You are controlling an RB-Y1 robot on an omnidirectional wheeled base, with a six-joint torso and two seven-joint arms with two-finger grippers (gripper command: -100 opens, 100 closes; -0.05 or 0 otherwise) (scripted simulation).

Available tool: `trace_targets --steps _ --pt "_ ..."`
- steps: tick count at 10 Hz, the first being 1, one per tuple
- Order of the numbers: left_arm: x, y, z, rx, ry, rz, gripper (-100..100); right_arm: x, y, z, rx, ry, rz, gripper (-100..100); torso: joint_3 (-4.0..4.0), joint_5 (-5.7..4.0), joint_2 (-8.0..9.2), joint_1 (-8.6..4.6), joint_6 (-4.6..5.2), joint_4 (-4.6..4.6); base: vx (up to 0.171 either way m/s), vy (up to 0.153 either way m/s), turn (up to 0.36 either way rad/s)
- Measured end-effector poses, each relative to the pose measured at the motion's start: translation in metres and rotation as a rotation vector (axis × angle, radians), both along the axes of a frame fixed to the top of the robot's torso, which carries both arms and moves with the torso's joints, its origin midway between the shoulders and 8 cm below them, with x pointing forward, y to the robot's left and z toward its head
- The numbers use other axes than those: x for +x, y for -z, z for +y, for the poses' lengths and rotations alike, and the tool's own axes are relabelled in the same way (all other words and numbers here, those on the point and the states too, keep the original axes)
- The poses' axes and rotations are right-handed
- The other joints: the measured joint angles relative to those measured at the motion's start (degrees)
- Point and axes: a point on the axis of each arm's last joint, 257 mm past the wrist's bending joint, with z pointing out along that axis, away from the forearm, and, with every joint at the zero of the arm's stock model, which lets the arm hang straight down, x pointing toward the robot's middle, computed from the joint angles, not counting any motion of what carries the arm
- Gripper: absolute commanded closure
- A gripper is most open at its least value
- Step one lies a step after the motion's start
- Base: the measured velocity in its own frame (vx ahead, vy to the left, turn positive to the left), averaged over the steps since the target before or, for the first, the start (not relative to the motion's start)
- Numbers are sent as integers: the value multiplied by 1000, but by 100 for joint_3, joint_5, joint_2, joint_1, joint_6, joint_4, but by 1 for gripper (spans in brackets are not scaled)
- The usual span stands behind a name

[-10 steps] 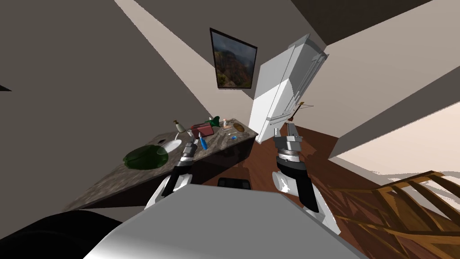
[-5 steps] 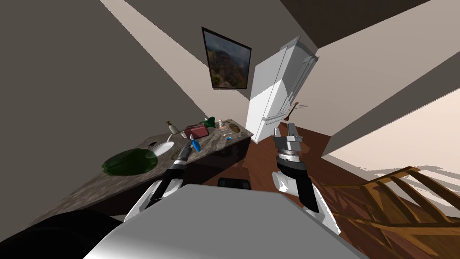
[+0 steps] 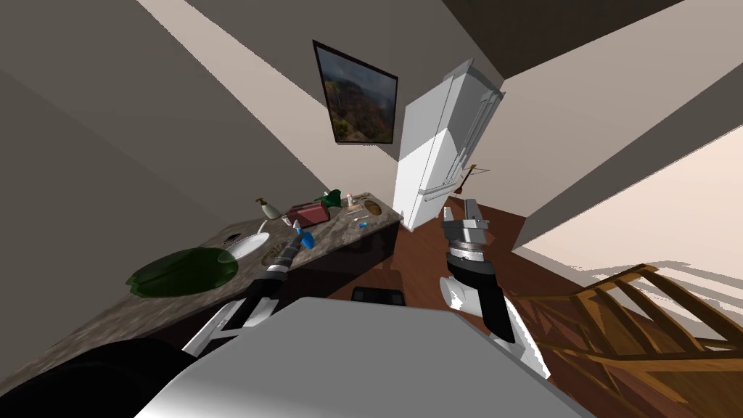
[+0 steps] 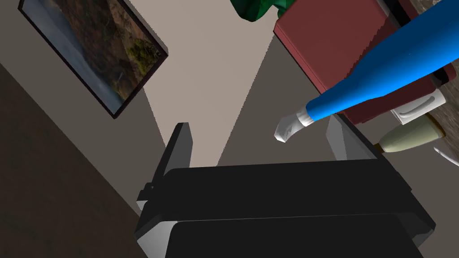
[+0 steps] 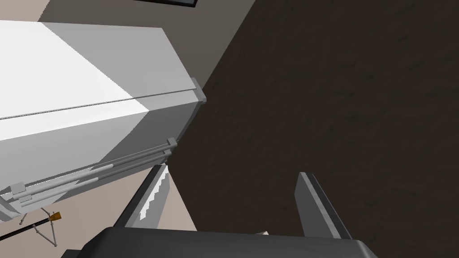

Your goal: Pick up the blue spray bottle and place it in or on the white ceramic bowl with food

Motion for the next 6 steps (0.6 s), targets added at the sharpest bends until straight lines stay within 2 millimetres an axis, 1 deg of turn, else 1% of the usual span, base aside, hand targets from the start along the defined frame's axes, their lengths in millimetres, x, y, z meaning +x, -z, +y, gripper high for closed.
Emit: trace_targets --steps 3,5,6 --pt "-18 27 44 108 -70 135 -100 0 0 0 0 0 0 0 -5 -2 -8 -12 0 -2 72 -105 -49" --pt "-34 40 76 180 -116 227 -100 0 0 0 0 0 0 0 -12 -1 -21 -5 0 -5 102 -84 -44" --pt "-43 50 88 213 -138 272 -100 0 0 0 0 0 0 0 -12 0 -20 -2 0 -5 84 -69 -56"
